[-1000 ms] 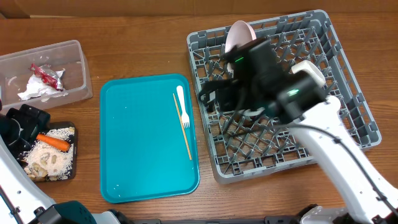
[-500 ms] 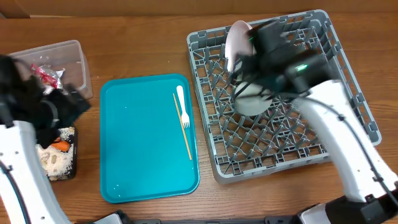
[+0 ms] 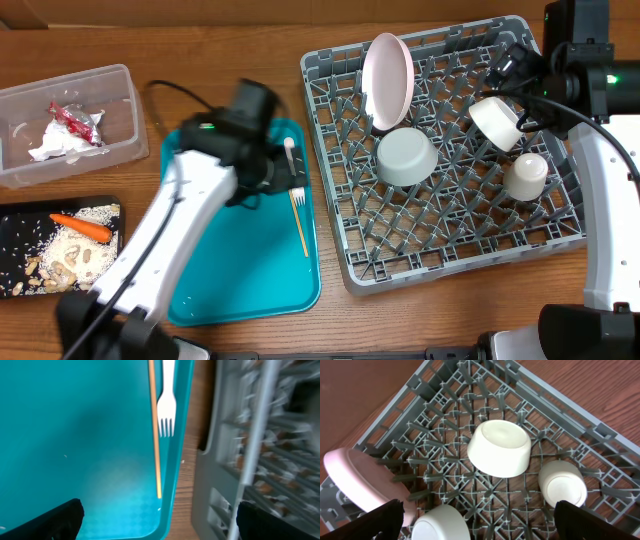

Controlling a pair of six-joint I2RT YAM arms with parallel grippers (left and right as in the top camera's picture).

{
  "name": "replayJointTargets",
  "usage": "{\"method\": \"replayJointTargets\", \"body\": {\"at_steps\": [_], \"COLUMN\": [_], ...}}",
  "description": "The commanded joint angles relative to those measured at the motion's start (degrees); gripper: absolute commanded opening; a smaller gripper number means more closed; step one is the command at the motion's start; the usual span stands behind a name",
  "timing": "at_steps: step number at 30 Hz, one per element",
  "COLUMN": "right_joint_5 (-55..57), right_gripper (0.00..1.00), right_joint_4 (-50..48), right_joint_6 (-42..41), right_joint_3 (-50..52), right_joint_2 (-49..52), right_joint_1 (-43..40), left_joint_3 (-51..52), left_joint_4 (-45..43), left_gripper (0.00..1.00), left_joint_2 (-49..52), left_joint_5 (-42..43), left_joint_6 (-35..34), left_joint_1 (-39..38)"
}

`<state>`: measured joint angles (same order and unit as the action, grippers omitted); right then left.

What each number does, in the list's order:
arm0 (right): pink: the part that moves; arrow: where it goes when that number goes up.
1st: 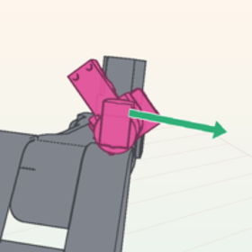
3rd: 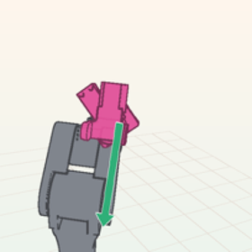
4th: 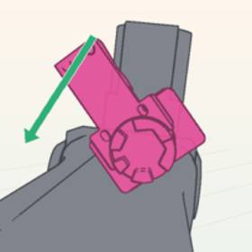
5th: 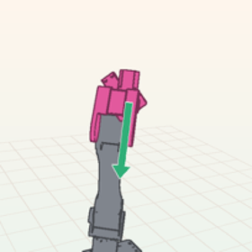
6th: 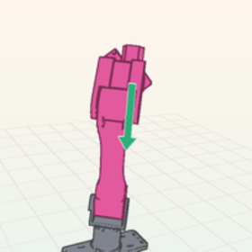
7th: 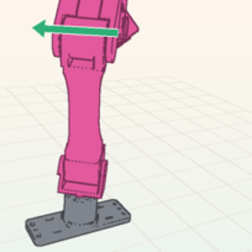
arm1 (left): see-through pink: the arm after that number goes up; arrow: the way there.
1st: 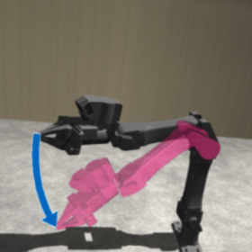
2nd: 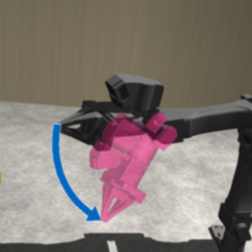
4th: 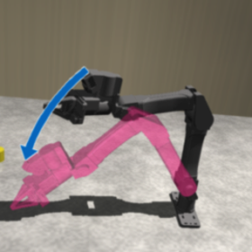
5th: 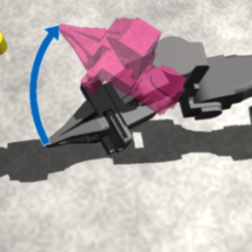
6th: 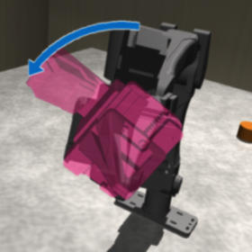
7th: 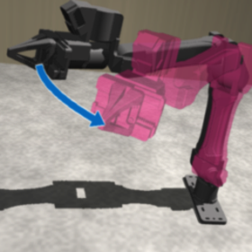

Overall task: Sort waste into correct bins and load items into the dishwasher rack
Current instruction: 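Move the left gripper to the wooden stick on the tray and grasp it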

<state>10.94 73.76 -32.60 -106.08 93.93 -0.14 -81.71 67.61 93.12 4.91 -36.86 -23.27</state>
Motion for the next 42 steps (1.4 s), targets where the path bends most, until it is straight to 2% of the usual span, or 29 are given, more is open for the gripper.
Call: {"method": "replayJointTargets", "body": {"at_steps": [1,4,8,16,21,36,42], "right_joint_5": [0.6,0.6,0.6,0.6,0.6,0.6,0.6], "right_gripper": [1.00,1.00,1.00,1.00,1.00,1.00,1.00], "right_joint_4": [-0.1,-0.1,-0.1,-0.1,-0.1,-0.1,-0.1], "right_joint_6": [0.0,0.0,0.0,0.0,0.0,0.0,0.0], "right_joint_3": [-0.9,-0.9,-0.9,-0.9,-0.9,-0.9,-0.9], "right_joint_2": [-0.6,-0.6,-0.6,-0.6,-0.6,-0.6,-0.6], "right_joint_1": [-0.3,-0.4,-0.3,-0.3,-0.3,-0.4,-0.3], "left_joint_3": [0.8,0.8,0.9,4.0,8.0,15.9,15.9], "left_joint_4": [-0.2,-0.4,-1.3,-5.3,-12.7,-18.6,-17.1], "left_gripper": [1.00,1.00,1.00,1.00,1.00,1.00,1.00], "left_joint_2": [7.1,11.3,15.9,16.4,16.4,16.4,16.4], "left_joint_5": [-7.8,-9.0,-8.9,-7.5,-1.0,-1.4,-7.0], "left_joint_6": [-9.7,-11.7,-11.0,-0.4,5.4,6.4,3.3], "left_joint_1": [-4.2,-4.8,-2.7,0.4,0.4,0.4,0.5]}}
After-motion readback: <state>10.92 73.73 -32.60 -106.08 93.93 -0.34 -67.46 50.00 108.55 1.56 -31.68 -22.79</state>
